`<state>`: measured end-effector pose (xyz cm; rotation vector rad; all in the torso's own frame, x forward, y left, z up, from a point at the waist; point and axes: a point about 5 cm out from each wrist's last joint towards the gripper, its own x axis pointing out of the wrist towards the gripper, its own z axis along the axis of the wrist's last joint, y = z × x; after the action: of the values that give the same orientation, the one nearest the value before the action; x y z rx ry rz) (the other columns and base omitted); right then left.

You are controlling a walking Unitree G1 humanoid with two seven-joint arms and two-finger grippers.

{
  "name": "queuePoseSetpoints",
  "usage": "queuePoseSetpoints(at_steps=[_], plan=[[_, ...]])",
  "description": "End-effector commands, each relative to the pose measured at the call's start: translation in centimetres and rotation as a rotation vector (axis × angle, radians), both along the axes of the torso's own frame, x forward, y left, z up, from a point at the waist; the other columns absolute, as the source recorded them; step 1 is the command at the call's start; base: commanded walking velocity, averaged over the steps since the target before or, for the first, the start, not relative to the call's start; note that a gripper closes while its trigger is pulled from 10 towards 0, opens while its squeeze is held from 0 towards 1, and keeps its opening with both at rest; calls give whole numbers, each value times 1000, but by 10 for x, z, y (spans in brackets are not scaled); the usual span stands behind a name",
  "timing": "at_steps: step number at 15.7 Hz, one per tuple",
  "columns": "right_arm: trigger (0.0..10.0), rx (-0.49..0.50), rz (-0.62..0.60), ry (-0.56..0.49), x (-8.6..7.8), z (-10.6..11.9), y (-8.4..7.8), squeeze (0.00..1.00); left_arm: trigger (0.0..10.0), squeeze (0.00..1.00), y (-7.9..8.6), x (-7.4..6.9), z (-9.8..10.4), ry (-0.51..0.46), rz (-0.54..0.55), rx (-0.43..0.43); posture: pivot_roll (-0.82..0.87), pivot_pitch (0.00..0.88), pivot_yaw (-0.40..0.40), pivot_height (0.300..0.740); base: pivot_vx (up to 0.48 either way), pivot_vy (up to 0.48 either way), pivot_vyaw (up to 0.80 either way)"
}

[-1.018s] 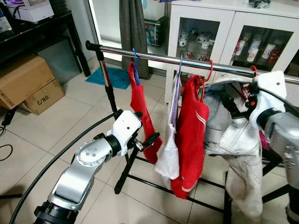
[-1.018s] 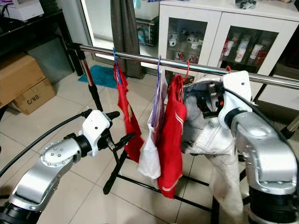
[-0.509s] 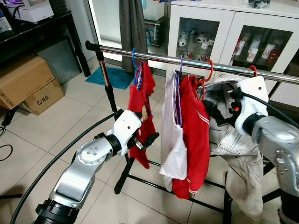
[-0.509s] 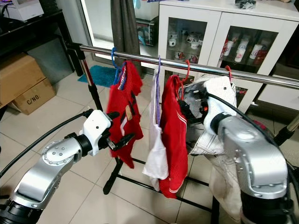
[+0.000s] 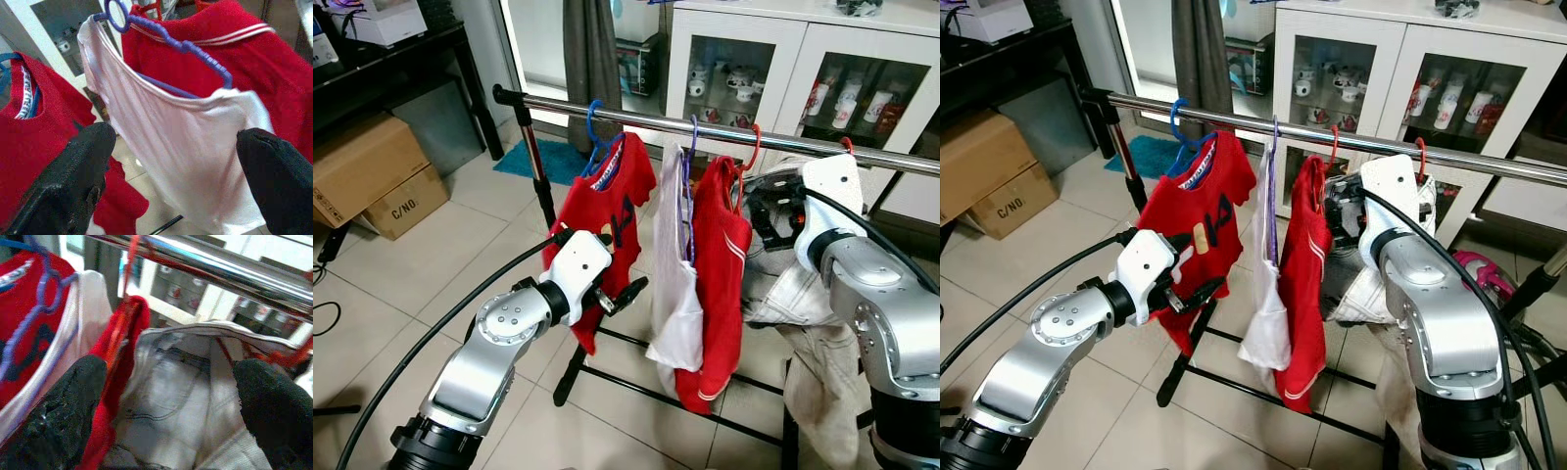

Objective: Hang hanger

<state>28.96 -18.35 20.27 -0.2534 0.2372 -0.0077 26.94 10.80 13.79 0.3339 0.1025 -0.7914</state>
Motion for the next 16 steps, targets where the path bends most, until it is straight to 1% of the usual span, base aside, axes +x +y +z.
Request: queuePoseSetpoints(at_steps=[1,3,4,5,10,13,16], plan=[[10000,-4,-27,-22,2,4,-2,0,10000,0,-2,0,4,-15,-25,-12,-76,0,51,740,0,0,0],[10000,-15,-56,-15,3,1,-4,0,10000,0,-9,-3,11,-28,-73,-84,-78,0,52,740,0,0,0],[10000,-15,-81,-10,3,-1,-6,0,10000,0,-15,-6,17,-38,-124,-127,-81,0,55,740,0,0,0],[10000,2,-87,-3,3,-3,-6,0,10000,0,-18,-7,18,-42,-146,-136,-81,0,55,740,0,0,0],[10000,13,-150,-19,8,-6,-11,0,10000,0,-19,-6,18,-46,-157,-133,-81,0,57,740,0,0,0],[10000,2,-130,-27,15,-8,-8,0,10000,0,-19,-6,18,-45,-160,-129,-81,0,57,740,0,0,0],[10000,-13,-124,-39,25,-9,-12,0,10000,0,-18,-6,18,-45,-163,-125,-78,0,53,740,0,0,0]])
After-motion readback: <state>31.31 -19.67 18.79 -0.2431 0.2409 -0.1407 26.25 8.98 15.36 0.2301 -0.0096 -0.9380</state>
